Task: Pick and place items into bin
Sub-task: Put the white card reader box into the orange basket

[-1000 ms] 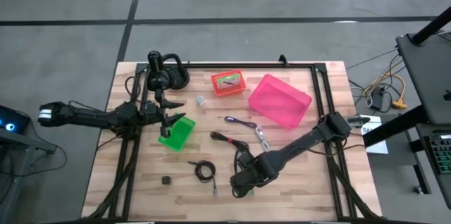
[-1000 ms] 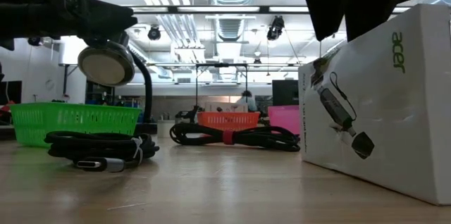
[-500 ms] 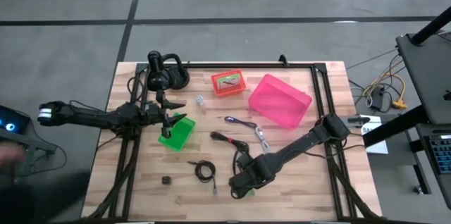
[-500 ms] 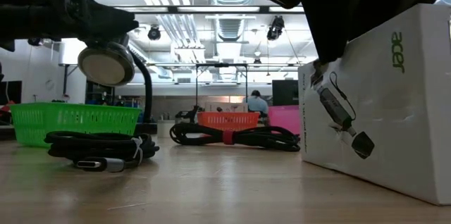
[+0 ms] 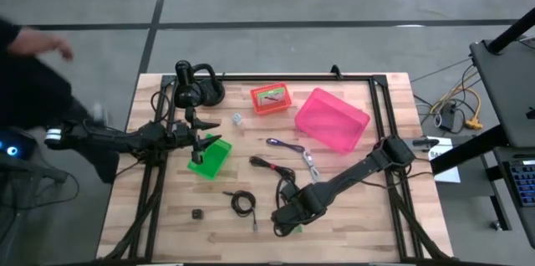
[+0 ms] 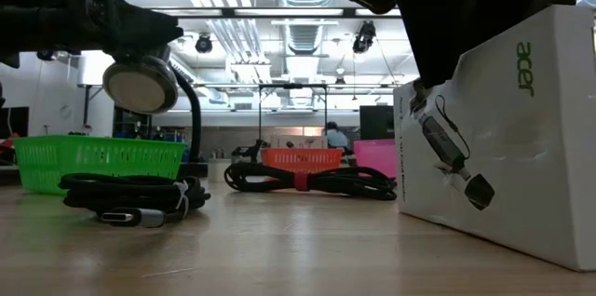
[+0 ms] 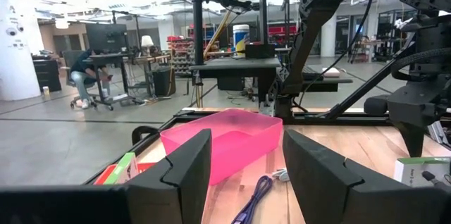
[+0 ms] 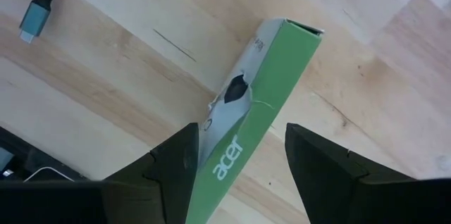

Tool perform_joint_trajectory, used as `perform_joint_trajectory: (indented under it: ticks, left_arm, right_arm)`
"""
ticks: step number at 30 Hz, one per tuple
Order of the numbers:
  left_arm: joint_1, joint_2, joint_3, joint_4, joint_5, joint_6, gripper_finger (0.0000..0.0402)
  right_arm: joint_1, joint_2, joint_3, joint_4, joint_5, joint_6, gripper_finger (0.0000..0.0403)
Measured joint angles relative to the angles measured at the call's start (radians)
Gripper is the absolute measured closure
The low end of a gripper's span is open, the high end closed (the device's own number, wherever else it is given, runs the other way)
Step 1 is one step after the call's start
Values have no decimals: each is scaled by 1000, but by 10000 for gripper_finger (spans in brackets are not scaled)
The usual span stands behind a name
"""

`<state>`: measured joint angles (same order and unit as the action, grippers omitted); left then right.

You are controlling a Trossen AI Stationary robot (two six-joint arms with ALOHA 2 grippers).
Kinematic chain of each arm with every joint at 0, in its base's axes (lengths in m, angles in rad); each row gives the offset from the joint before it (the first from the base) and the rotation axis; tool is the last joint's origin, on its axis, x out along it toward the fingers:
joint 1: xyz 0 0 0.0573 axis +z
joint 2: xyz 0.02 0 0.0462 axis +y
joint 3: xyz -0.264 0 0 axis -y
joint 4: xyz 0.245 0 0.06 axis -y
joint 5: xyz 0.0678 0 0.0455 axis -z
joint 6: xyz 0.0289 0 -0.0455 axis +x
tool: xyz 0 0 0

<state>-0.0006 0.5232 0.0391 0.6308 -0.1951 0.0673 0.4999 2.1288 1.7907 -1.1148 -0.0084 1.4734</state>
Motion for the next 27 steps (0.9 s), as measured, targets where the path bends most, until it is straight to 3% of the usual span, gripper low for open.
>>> perform_joint_trajectory:
  ticks: [17, 22, 27]
  left_arm:
    - [0, 0, 0, -1, 0, 0, 240]
    - [0, 0, 0, -2, 0, 0, 240]
    - [0, 0, 0, -2, 0, 0, 240]
  right_arm:
    - [-1, 43, -20, 37, -73, -72, 215]
    - [0, 43, -20, 40, -80, -104, 253]
    - [-1, 43, -20, 45, -95, -124, 326]
